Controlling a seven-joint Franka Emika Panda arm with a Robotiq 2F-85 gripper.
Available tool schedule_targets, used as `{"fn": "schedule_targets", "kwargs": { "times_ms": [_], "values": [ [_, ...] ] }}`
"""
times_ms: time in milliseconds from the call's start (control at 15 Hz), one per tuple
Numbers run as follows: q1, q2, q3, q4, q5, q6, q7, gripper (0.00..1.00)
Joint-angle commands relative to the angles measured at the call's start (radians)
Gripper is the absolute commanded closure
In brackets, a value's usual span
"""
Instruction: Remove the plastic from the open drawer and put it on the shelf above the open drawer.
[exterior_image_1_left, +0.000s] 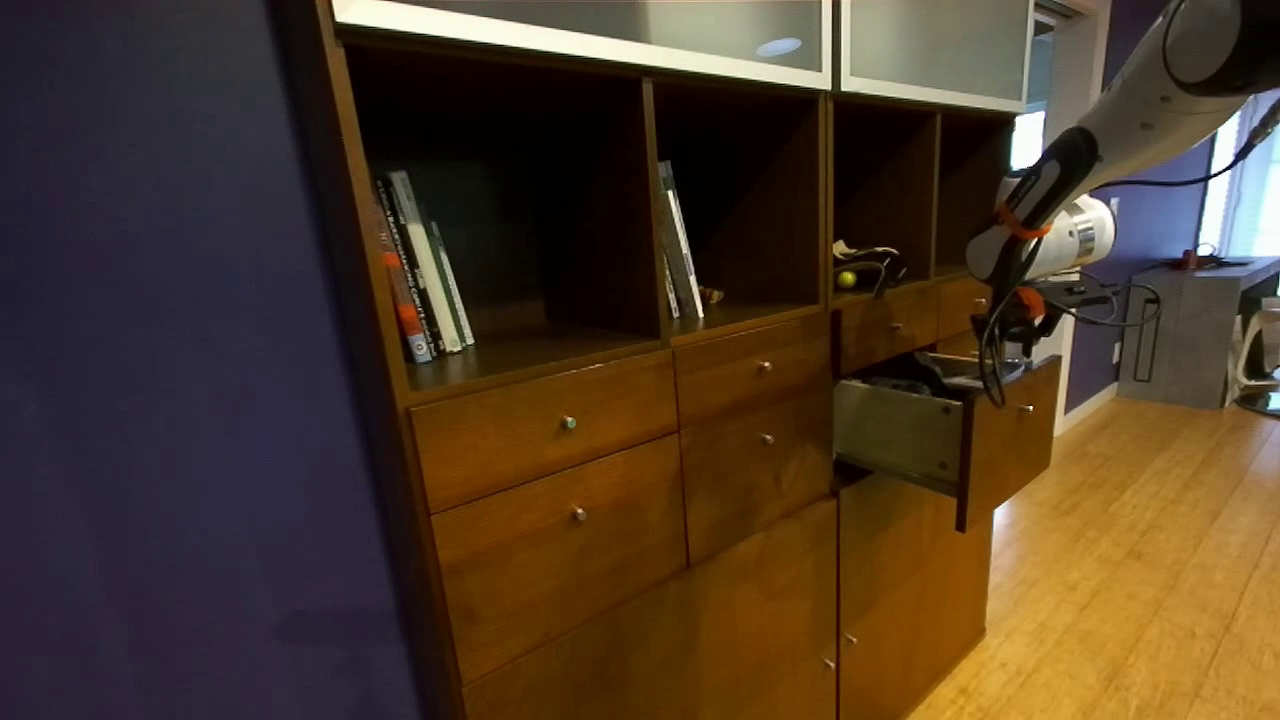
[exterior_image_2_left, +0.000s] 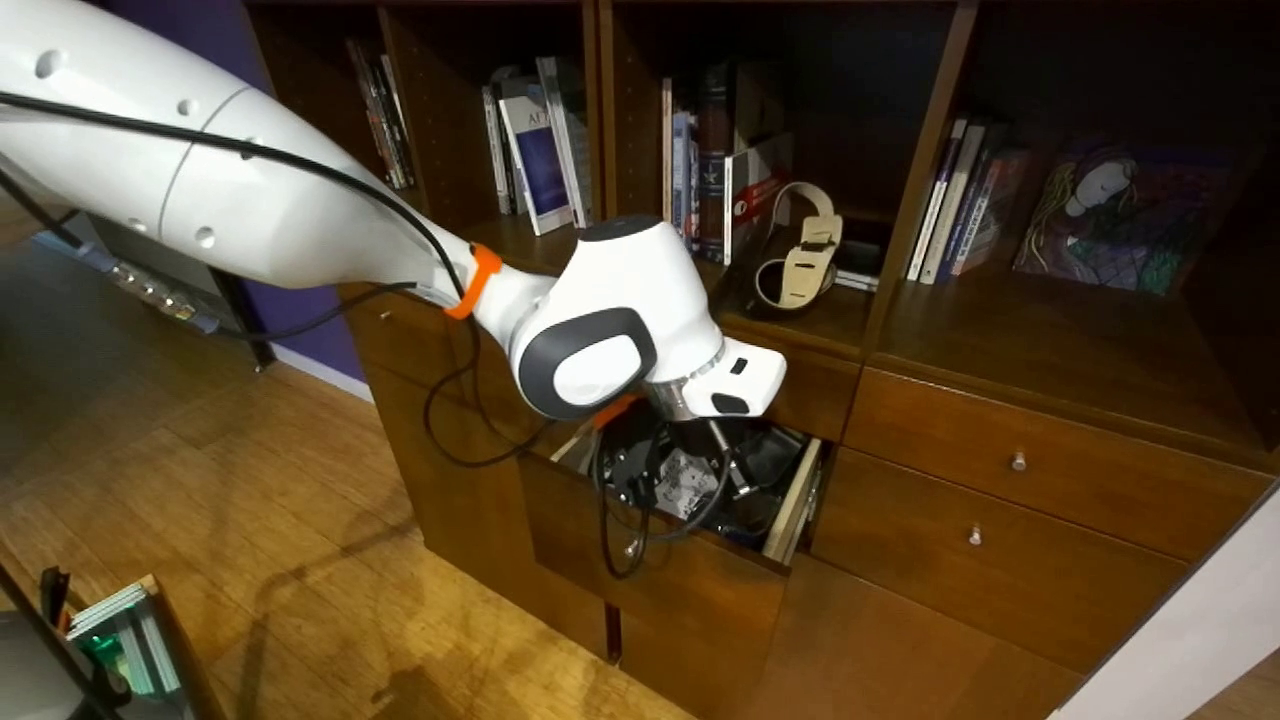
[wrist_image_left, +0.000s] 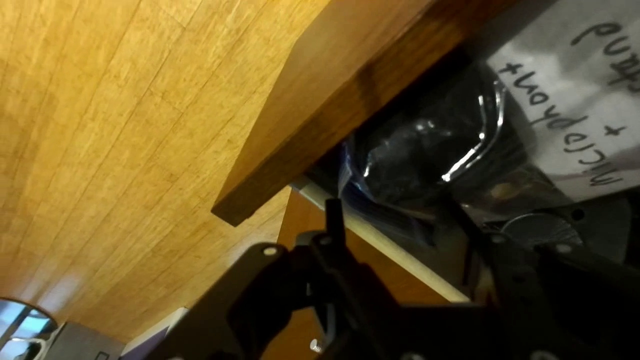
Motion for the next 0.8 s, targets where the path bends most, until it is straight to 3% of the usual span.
{"fn": "schedule_targets", "kwargs": {
  "times_ms": [0,267,733],
  "values": [
    [-0.005,0.011,-0.002,0.032,0.023,-0.048,-0.014,0.57],
    [-0.011,0.005,0.001,0.04,0.038,-0.085,-0.012,0.66],
    [-0.031,-0.003,-0.003,0.047,0.071,-0.138,-0.006,0.63]
  ]
}}
